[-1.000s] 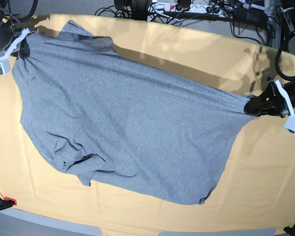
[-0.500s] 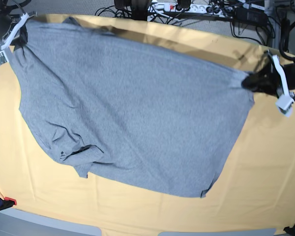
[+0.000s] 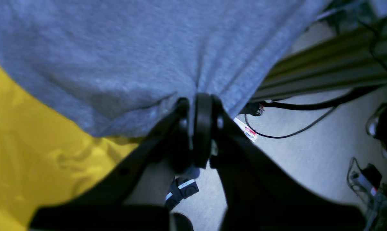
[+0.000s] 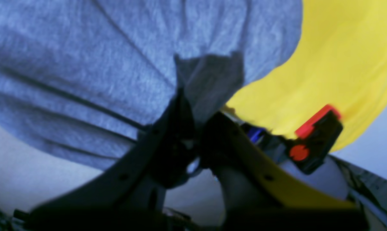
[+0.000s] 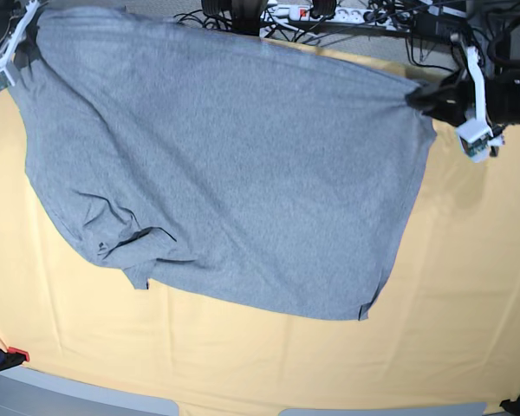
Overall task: Layout the t-shirt on the table in an organized manner, then fold the t-shirt properly
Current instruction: 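Lift the shirt with both grippers and stretch it taut toward the robot, then lay the shirt down and open the left gripper, then move the left gripper to the hem corner and grasp it, then move the right gripper to the other hem corner and grasp it, then pull both hem corners outward with both grippers to straighten the hem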
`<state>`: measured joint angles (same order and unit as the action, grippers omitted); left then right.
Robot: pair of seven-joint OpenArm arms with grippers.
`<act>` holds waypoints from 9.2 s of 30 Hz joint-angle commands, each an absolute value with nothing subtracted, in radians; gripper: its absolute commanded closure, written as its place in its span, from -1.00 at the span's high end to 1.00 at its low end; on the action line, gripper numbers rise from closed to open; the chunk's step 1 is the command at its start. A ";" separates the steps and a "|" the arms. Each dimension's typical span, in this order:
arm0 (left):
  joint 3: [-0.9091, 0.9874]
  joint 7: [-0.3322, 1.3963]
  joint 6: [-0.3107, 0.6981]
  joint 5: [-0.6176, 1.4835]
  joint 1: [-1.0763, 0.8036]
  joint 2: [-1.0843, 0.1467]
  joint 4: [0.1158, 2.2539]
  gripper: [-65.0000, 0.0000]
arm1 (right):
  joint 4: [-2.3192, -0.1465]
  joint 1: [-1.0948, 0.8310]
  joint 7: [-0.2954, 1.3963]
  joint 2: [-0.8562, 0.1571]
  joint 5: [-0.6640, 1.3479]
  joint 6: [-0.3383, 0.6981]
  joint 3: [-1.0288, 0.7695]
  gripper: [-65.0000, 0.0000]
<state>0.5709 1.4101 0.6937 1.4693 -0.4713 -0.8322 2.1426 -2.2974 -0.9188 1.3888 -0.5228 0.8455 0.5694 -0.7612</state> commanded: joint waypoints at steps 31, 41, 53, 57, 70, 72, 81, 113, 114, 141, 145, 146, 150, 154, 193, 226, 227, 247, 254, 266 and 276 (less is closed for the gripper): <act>0.584 1.396 0.639 1.484 -0.726 -0.890 2.206 -0.74 | -2.308 -1.013 1.364 -0.604 0.830 0.565 -0.773 -0.88; 0.585 1.396 0.666 1.484 -0.747 -0.892 2.207 0.52 | -2.309 -0.930 1.354 -0.604 0.784 0.493 -0.773 0.16; 0.586 1.396 0.625 1.338 -0.425 -0.883 2.200 0.52 | -2.309 -0.828 1.226 -0.600 0.758 0.459 -0.773 0.16; 0.586 1.253 0.569 1.166 -0.287 -0.842 2.158 0.52 | -2.308 -0.828 1.210 -0.599 0.758 0.460 -0.773 0.16; 0.509 1.118 0.567 1.174 0.207 -0.683 1.384 0.52 | -2.308 -0.828 1.180 -0.598 0.758 0.441 -0.773 0.16; 0.450 1.119 0.592 1.188 0.283 -0.680 1.266 0.52 | -2.308 -0.828 1.180 -0.598 0.758 0.435 -0.773 0.16; 0.230 1.070 0.635 1.134 0.615 -0.588 0.915 0.52 | -2.308 -0.828 1.170 -0.598 0.758 0.426 -0.773 0.16; 0.065 1.029 0.698 1.045 0.688 -0.327 0.664 0.32 | -2.308 -0.826 1.077 -0.598 0.757 0.386 -0.773 0.16; 0.065 1.029 0.698 1.045 0.693 -0.327 0.665 0.09 | -2.308 -0.817 1.063 -0.597 0.757 0.392 -0.773 0.16; 0.068 1.198 0.688 1.066 0.698 -0.488 0.665 -1.00 | -2.035 -0.340 0.746 -0.593 0.705 0.498 -0.460 0.16; 0.068 1.224 0.688 1.075 0.697 -0.521 0.665 -1.00 | -1.862 -0.183 0.765 -0.593 0.707 0.508 -0.332 0.16; 0.068 1.229 0.688 1.076 0.696 -0.527 0.665 -1.00 | -1.819 -0.146 0.765 -0.593 0.708 0.524 -0.304 0.16; 0.068 1.229 0.688 1.075 0.692 -0.540 0.665 -1.00 | -1.655 0.001 0.801 -0.592 0.792 0.585 -0.207 0.16; 0.068 1.228 0.688 1.076 0.688 -0.540 0.665 -1.00 | -1.520 0.127 0.817 -0.587 0.832 0.635 -0.142 0.16; 0.068 1.228 0.698 1.188 0.687 -0.535 0.665 -1.00 | -1.046 0.444 0.715 -0.433 0.541 0.698 -0.052 -1.00; 0.068 1.280 0.698 1.283 0.707 -0.535 0.665 -1.00 | -1.046 0.478 0.739 -0.449 0.148 0.188 -0.053 -1.00; 0.068 1.295 0.698 1.304 0.707 -0.535 0.665 -1.00 | -1.046 0.474 0.737 -0.449 0.148 0.202 -0.053 -1.00; 0.068 1.279 0.698 1.319 0.718 -0.546 0.665 -0.12 | -1.048 0.434 0.963 -0.653 0.727 0.624 -0.125 0.28; 0.068 1.279 0.698 1.319 0.718 -0.552 0.665 -0.12 | -1.048 0.310 0.995 -0.657 0.836 0.698 -0.177 0.28; 0.068 1.272 0.698 1.319 0.718 -0.559 0.665 -0.12 | -1.048 0.224 0.797 -0.642 0.650 0.557 -0.178 0.28; 0.068 1.258 0.698 1.319 0.718 -0.568 0.665 -0.12 | -1.045 0.224 0.811 -0.596 0.623 0.540 -0.178 -0.08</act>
